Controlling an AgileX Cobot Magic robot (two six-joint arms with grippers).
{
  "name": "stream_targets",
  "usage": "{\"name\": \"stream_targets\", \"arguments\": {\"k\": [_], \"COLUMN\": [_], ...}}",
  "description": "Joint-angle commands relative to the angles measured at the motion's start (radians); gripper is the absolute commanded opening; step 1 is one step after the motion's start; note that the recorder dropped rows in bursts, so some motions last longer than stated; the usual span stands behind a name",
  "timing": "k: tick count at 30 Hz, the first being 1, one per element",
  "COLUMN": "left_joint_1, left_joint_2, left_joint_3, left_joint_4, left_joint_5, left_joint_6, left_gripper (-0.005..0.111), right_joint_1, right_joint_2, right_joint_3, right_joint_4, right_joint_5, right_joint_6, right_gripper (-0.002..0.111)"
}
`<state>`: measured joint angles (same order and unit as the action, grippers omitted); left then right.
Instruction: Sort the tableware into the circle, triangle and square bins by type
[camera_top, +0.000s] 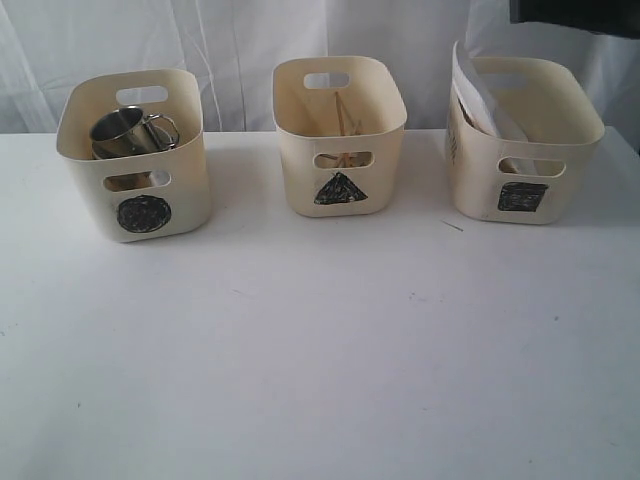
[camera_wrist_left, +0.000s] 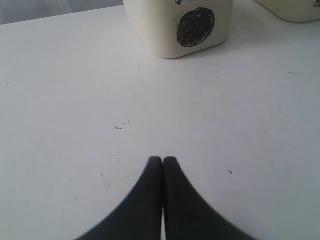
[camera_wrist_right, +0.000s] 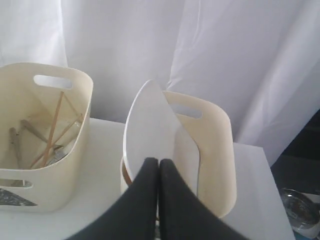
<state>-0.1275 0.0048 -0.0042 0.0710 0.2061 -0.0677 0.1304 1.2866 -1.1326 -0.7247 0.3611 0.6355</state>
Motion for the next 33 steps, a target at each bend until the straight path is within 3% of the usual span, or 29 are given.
{"name": "stream_targets", "arguments": {"k": [1,9,14,19,28,33], "left_joint_1": [-0.002,-0.002,-0.002,-0.002,-0.002,-0.002], "left_joint_2": [-0.005,-0.005,-0.005,-0.005,-0.005,-0.005], "left_joint_3": [0.004,0.004,0.004,0.004,0.004,0.004], "left_joint_4": [-0.007,-0.007,-0.007,-0.007,-0.007,-0.007], "left_joint_5": [0.004,0.004,0.004,0.004,0.004,0.004], "left_joint_6": [-0.002,-0.002,-0.002,-0.002,-0.002,0.001], "left_gripper": [0.000,0.000,0.000,0.000,0.000,0.000], "right_joint_1": [-0.002,-0.002,-0.002,-0.002,0.019,0.021], "right_joint_2": [-0.135,-0.382,-0.509,-0.576,-0.609,-0.863], "right_joint_3": [0.137,0.438,0.568,0.606,0.625,0.705], "right_joint_4": [0.064,0.250,0.314,0.314,0.295,0.282], "right_joint_5": [-0.067,-0.129,-0.038,0.105,0.106,0.106], "right_joint_6": [-0.037,-0.161,-0.161,-0.161,-0.170,-0.170], "right_gripper": [0.000,0.000,0.000,0.000,0.000,0.000]}}
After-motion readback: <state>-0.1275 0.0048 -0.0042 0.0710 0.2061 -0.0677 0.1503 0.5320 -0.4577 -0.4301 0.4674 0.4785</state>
